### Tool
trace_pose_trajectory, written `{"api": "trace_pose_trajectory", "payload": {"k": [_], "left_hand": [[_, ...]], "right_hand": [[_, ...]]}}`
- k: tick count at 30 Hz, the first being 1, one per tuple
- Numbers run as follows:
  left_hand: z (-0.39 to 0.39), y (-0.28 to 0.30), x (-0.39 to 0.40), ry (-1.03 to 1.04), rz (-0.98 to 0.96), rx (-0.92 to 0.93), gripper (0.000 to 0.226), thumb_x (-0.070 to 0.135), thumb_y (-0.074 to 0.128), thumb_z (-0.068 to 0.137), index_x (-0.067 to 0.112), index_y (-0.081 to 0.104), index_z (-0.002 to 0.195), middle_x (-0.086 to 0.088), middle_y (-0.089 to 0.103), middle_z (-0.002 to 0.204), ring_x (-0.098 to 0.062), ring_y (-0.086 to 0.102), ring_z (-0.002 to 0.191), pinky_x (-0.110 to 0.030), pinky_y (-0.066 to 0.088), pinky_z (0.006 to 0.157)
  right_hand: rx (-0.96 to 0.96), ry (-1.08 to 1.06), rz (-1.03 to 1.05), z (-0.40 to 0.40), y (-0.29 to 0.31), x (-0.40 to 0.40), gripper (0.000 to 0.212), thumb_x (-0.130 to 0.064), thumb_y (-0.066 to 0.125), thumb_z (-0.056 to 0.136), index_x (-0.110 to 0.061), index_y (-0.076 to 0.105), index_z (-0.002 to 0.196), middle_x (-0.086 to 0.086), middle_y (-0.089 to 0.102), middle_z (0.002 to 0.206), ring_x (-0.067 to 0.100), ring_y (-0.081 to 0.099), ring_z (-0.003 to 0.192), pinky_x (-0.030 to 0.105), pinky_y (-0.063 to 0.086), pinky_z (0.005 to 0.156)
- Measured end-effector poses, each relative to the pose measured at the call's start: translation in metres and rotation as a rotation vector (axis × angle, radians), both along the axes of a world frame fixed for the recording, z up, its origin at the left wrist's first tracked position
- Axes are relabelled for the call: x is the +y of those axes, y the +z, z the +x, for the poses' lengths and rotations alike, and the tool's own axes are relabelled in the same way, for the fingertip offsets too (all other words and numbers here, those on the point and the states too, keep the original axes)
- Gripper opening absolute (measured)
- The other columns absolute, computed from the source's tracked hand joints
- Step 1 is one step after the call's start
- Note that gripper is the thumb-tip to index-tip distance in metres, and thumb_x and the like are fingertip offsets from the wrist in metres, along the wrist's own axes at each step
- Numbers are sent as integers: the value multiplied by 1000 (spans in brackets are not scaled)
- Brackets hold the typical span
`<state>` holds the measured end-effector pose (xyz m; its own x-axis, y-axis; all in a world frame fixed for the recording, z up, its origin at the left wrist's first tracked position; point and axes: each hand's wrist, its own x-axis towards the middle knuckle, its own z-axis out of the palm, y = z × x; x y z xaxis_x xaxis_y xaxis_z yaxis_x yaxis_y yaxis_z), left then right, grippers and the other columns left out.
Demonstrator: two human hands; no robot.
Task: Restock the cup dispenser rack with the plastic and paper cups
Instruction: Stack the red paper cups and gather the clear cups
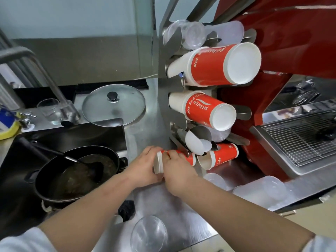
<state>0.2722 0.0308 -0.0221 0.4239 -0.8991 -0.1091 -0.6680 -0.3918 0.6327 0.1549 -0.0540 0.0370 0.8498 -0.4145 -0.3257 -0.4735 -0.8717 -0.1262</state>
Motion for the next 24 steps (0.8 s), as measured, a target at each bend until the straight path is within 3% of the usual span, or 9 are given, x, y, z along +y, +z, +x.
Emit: {"api": "trace_pose_trajectory", "payload": {"k": [4,11,17,21,24], "left_hand": [[13,-4,32,-40,17,-23,90,37,81,60,24,40,139,3,45,134,-13,49,124,-33,45,103],[10,7,53,-91,75,-76,87,34,80,64,23,39,140,5,42,134,-11,49,120,-23,42,104],[8,16,54,-177,96,-287,89,40,74,70,18,36,147,-1,41,145,-18,46,129,-26,38,109],[12,20,49,-212,67,-430,88,52,67,69,16,40,145,-4,50,140,-21,49,129,-36,39,111],[23,29,43,-143,33,-371,81,50,65,68,13,46,137,-6,58,127,-25,57,118,-38,45,104]], "right_hand": [[15,33,49,1,-5,8,72,-16,62,84,-14,23,144,11,33,137,32,35,127,40,35,104],[92,-3,26,0,-15,10,78,-25,64,82,-29,17,144,10,36,136,35,32,131,54,29,107],[132,-14,-25,-2,-14,11,68,-27,65,78,-22,27,135,12,41,131,35,37,127,48,33,104],[38,32,-35,1,2,15,72,-36,70,75,-23,29,133,11,43,126,33,39,121,46,38,97],[-118,74,-22,9,27,9,71,-37,70,73,-24,33,132,11,45,120,34,42,114,43,42,91]]}}
